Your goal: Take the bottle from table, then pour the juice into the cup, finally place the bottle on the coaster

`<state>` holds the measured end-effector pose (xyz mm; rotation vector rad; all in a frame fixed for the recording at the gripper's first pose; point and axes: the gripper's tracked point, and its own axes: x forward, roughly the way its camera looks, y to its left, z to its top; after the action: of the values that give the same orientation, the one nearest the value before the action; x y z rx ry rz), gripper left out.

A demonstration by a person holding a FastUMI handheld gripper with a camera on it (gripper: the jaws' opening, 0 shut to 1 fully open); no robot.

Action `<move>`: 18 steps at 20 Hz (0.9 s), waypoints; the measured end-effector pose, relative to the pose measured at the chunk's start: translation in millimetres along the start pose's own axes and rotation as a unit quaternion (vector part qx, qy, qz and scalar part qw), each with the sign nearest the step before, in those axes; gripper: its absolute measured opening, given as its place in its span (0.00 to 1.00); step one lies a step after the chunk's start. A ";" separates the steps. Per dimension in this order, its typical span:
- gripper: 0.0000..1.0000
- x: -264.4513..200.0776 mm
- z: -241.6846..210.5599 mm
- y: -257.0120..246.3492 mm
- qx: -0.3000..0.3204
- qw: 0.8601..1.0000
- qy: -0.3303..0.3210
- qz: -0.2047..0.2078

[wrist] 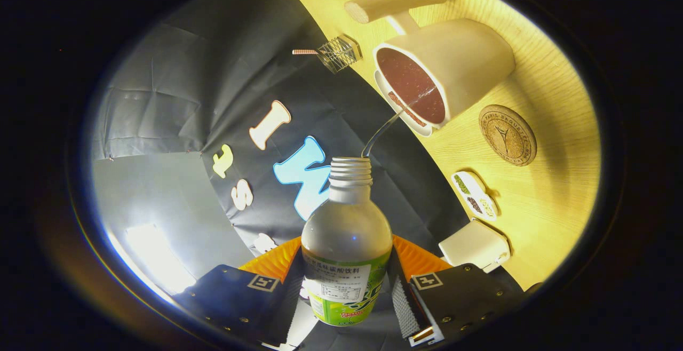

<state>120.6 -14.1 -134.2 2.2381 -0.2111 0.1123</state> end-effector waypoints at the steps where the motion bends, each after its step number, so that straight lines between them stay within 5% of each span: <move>1: 0.75 -0.5 0.4 0.5 -0.001 1.000 -0.001 0.001; 18: 0.75 -0.3 23.6 -8.5 -0.005 1.000 -0.018 -0.001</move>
<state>122.1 -27.3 -155.5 2.2318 -0.2274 0.0705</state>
